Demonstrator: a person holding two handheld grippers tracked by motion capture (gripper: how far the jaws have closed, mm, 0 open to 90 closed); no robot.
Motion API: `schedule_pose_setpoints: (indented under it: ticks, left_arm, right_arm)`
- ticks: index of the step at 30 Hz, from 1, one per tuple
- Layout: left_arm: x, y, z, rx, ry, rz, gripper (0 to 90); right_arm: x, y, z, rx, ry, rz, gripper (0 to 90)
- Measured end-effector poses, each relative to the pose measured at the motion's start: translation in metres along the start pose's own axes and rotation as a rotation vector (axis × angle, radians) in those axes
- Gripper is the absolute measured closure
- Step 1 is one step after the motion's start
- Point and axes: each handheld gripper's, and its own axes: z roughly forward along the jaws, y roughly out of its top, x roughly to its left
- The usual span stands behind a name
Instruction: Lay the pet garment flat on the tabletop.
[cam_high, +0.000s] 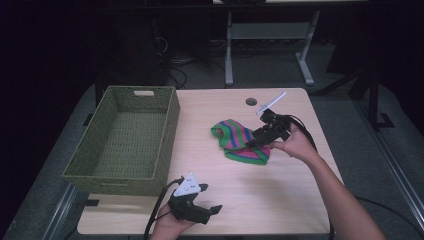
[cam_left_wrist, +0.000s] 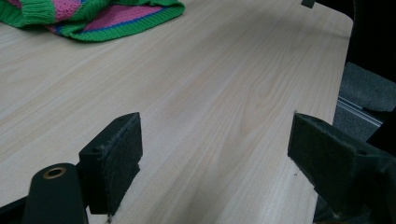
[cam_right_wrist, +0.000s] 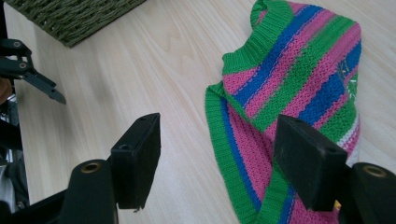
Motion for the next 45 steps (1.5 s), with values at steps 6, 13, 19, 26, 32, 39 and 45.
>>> schedule_pose_setpoints:
  ticks: [6,13,19,26,32,39,45]
  left_arm:
    - [0.002,0.000,0.000,-0.004,-0.001,0.000,17.5]
    - [0.003,0.000,0.000,-0.009,0.000,-0.012,17.5]
    - [0.004,0.000,-0.001,-0.010,0.003,-0.010,17.6]
    - [0.005,0.000,-0.001,-0.011,0.000,-0.012,17.6]
    - [0.008,0.000,-0.002,-0.019,-0.001,-0.025,17.5]
    - [0.006,0.000,-0.001,-0.016,-0.002,-0.020,17.5]
    - [0.007,0.000,-0.002,-0.014,0.000,-0.019,17.6]
  right_arm:
    - [-0.005,0.006,0.009,0.022,-0.007,0.010,32.3]
    - [-0.012,0.012,0.016,0.028,-0.030,0.028,33.8]
    - [-0.014,0.017,0.024,0.050,-0.035,0.031,34.5]
    - [-0.022,0.019,0.040,0.085,-0.058,0.054,37.6]
    - [-0.024,0.020,0.056,0.122,-0.088,0.075,38.1]
    - [-0.025,0.022,0.071,0.158,-0.129,0.075,40.6]
    - [-0.027,0.022,0.081,0.176,-0.171,0.102,39.8]
